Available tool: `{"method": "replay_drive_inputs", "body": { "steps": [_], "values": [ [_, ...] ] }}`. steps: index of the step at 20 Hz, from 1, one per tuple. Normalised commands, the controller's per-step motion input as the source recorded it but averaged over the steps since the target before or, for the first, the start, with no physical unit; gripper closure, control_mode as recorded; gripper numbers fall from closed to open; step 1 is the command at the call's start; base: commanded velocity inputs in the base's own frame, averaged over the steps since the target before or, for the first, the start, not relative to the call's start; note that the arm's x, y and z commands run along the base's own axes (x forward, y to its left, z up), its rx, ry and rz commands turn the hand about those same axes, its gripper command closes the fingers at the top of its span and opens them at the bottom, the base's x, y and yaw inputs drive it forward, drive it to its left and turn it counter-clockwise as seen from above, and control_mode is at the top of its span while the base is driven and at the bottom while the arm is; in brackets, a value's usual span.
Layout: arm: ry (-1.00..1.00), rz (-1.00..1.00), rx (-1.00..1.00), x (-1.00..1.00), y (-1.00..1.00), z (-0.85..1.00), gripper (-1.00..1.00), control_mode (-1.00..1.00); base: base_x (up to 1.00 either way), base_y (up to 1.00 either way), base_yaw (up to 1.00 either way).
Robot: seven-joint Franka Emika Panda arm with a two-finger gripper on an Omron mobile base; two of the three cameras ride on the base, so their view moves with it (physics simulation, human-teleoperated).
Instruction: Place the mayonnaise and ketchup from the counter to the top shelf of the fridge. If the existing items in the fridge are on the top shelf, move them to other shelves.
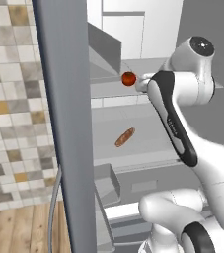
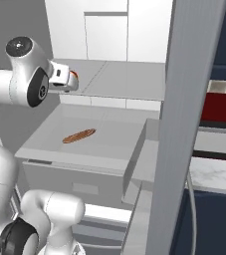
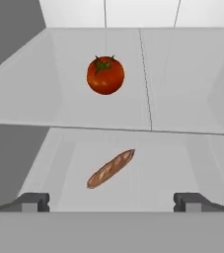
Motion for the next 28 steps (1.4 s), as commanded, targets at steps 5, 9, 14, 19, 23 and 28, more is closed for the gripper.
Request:
{"method": "replay_drive_inputs", "body": {
  "steps": [5,9,14,19,23,28],
  "values": [
    [0.0,0.0,0.0,0.92,0.01,0.17,-1.0,-1.0,0.0,0.0,0.0],
    [0.0,0.0,0.0,0.92,0.05,0.0,-1.0,-1.0,0.0,0.0,0.0],
    [0.0,0.0,0.0,0.59,0.04,-0.04,-1.0,-1.0,0.0,0.0,0.0],
    [0.0,0.0,0.0,0.55,0.15,-0.08,-1.0,-1.0,0.0,0.0,0.0],
    [0.0,0.0,0.0,0.5,0.05,-0.29,-1.0,-1.0,0.0,0.0,0.0],
    [0.0,0.0,0.0,0.43,0.0,-0.32,-1.0,-1.0,0.0,0.0,0.0]
  ]
}}
